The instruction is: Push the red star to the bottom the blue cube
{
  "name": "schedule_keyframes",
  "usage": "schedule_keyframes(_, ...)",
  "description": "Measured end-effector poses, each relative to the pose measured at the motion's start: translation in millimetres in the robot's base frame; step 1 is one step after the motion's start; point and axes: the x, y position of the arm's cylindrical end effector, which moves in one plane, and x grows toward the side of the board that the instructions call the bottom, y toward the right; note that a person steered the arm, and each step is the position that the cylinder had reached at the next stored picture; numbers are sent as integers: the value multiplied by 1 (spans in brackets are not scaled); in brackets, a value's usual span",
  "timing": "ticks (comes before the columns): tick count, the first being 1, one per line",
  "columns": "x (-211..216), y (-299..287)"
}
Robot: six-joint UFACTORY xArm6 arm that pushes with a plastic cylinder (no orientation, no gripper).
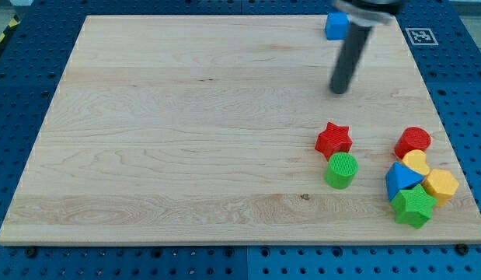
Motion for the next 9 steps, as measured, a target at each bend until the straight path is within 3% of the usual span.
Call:
schedule_keyframes(1,13,-91)
schedule_keyframes(2,73,-136)
schedule_keyframes(3,143,-107)
schedule_keyframes(4,145,-44)
schedule_keyframes(6,143,7)
schedule_keyframes(9,114,-1)
